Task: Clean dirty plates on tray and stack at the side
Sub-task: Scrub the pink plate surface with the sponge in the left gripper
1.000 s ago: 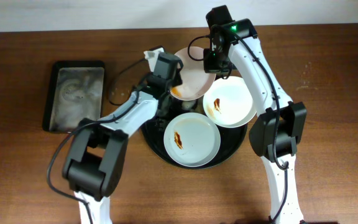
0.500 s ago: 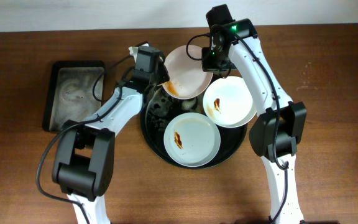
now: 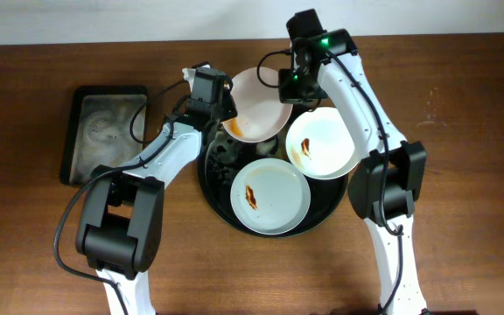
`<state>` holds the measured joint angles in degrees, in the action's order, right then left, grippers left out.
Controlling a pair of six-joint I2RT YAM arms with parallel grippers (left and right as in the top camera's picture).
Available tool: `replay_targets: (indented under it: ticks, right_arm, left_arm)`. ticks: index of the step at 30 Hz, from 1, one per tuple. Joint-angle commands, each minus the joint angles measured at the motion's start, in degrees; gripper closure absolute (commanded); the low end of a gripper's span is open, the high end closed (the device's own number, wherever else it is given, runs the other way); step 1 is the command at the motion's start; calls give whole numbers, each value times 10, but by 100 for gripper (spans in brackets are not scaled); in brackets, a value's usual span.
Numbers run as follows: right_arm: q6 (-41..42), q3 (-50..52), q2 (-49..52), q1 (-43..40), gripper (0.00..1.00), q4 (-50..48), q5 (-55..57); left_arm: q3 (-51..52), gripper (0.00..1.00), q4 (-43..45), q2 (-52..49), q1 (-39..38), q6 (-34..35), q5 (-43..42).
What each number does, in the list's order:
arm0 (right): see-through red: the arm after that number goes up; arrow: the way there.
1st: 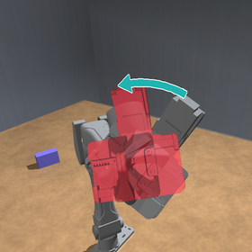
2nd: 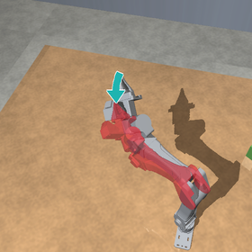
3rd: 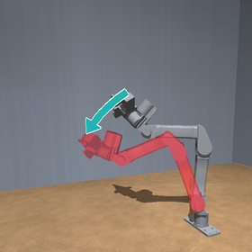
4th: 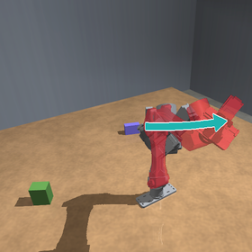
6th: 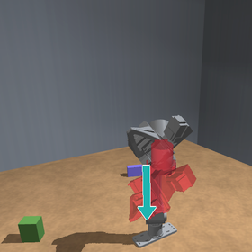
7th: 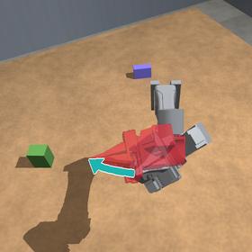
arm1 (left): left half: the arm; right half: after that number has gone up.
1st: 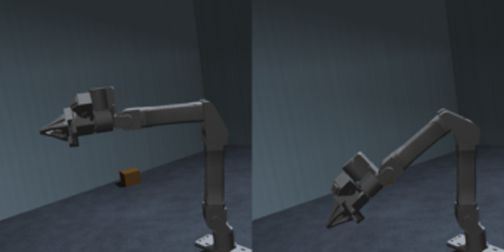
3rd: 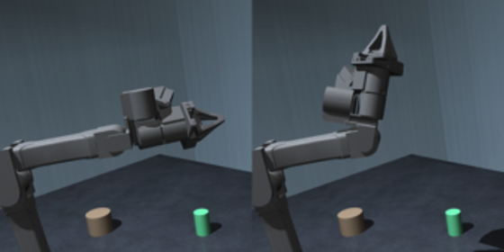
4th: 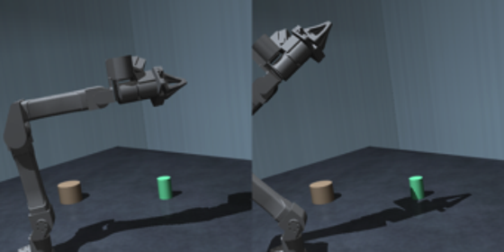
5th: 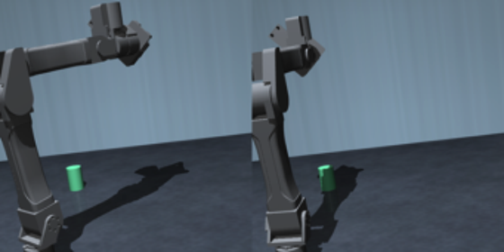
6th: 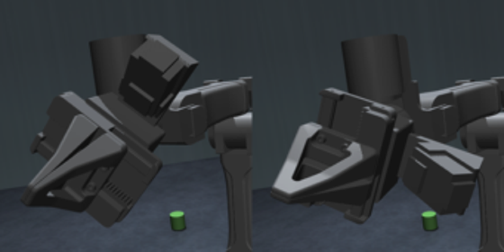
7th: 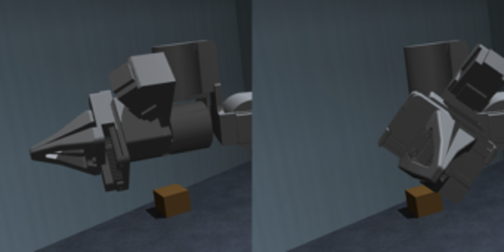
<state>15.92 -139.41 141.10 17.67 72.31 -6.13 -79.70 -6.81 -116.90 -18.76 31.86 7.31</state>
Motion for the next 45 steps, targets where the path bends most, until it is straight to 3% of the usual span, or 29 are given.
replay_targets:
  ticks: [1,11,12,16,20,22,30,37,38,40,45]
  right_arm:
    - [-6,-6,25,9,96,-6,-28]
    - [-11,-6,30,11,96,-19,-30]
    - [-11,-6,30,11,92,-19,-30]
    - [-39,-6,30,9,61,-17,-37]
    - [-61,-6,30,-14,46,-17,-61]
    - [-90,-6,37,-37,39,-16,-141]
    - [-115,93,49,-68,39,-54,-343]
    - [-110,118,49,-41,41,-105,-359]
    - [-110,118,49,-39,45,-108,-359]
    - [-96,118,49,-37,62,-118,-356]
    - [-95,118,49,-37,82,-121,-354]
  left_arm:
    - [0,99,-5,-16,1,-14,5]
    - [0,99,-16,-44,1,-13,4]
    - [0,99,-19,-44,1,-13,4]
    - [0,99,-28,-44,1,-13,4]
    - [0,100,-32,-44,1,-14,4]
    - [0,99,-33,-44,1,-14,4]
    - [0,99,-42,-44,1,-14,4]
    - [0,99,-42,-44,1,-14,4]
    - [0,99,-42,-44,1,-14,4]
    - [0,99,-42,-44,1,-14,4]
    - [0,99,-42,-44,1,-14,4]
